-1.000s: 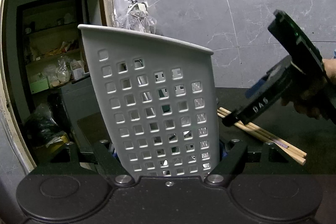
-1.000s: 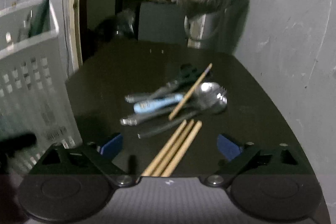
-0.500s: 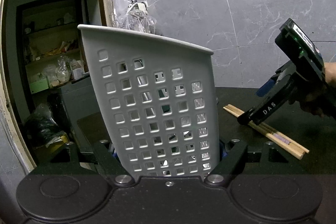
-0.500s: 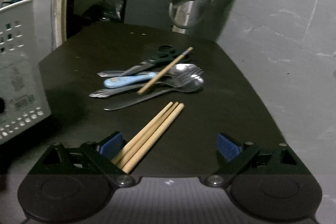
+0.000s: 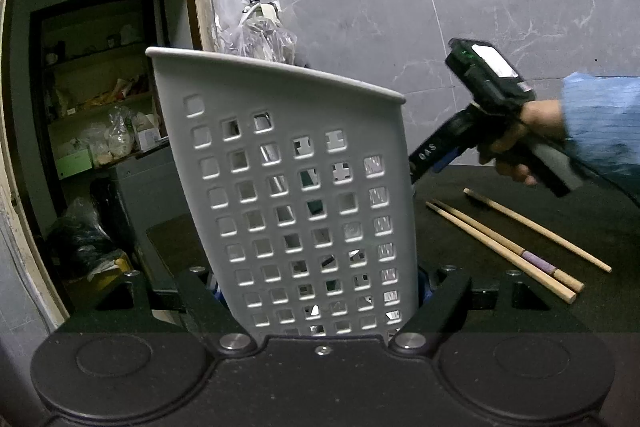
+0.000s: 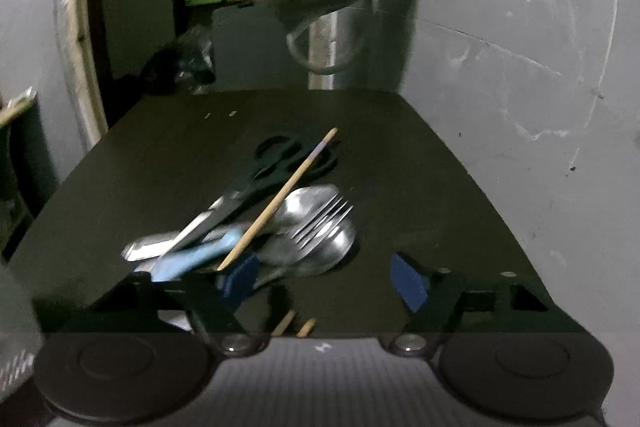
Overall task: Organize utensils
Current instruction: 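Grasp a silver spoon from the pile with the right gripper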
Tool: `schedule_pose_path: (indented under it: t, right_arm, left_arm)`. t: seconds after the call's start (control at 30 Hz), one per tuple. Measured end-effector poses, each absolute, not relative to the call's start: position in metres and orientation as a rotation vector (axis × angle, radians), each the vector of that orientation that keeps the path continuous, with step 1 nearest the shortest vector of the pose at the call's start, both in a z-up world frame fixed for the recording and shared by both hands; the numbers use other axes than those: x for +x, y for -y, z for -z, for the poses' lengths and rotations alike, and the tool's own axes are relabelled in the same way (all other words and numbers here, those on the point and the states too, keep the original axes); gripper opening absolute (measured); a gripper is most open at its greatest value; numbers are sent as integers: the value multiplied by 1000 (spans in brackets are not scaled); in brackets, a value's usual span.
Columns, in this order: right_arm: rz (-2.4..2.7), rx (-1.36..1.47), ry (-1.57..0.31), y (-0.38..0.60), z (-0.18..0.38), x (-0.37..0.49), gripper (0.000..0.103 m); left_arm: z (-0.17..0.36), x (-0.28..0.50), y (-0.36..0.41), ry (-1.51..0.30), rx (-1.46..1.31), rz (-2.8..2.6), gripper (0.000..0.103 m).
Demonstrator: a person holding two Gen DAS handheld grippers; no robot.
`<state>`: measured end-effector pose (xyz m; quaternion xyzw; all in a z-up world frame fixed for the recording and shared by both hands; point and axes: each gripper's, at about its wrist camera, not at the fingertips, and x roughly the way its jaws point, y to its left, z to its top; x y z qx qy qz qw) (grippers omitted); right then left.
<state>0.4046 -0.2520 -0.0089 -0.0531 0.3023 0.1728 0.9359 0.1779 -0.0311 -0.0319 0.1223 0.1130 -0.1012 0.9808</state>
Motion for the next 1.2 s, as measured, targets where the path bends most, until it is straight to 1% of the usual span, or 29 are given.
schedule_pose_path:
  t: [0.07,0.13,0.2,0.27,0.53,0.57,0.6,0.63,0.67,0.7,0.73,1.07,1.2]
  right_arm:
    - [-349,-45,-639,260,13,424,57]
    - [-351,22,-670,268,19,440,52]
    - [-365,89,-694,277,26,451,48]
    - [-374,118,-689,282,28,453,42]
    - [-498,91,-682,286,31,453,42]
    - [-511,83,-677,286,31,453,40]
    - [-513,73,-671,285,31,452,37]
    - [-510,61,-665,285,31,451,24]
    - [-515,56,-663,285,31,450,19]
    - [-518,63,-665,286,32,450,18]
    - [-516,69,-665,287,32,448,14]
    - [-433,218,-680,298,30,417,5]
    - [-452,199,-675,292,25,391,3]
  left_arm:
    - [32,177,30,-228,246,205,80]
    - [32,178,30,-229,246,207,80]
    - [31,177,29,-230,246,208,80]
    - [31,177,29,-230,246,208,80]
    - [32,177,29,-230,254,206,80]
    - [32,177,30,-231,255,206,80]
    - [32,178,30,-231,255,207,80]
    - [32,178,30,-231,255,207,80]
    - [32,178,30,-231,255,206,80]
    - [32,178,30,-232,255,206,80]
    - [32,178,30,-231,255,206,80]
    - [31,178,30,-231,256,206,80]
    - [31,178,30,-231,256,207,80]
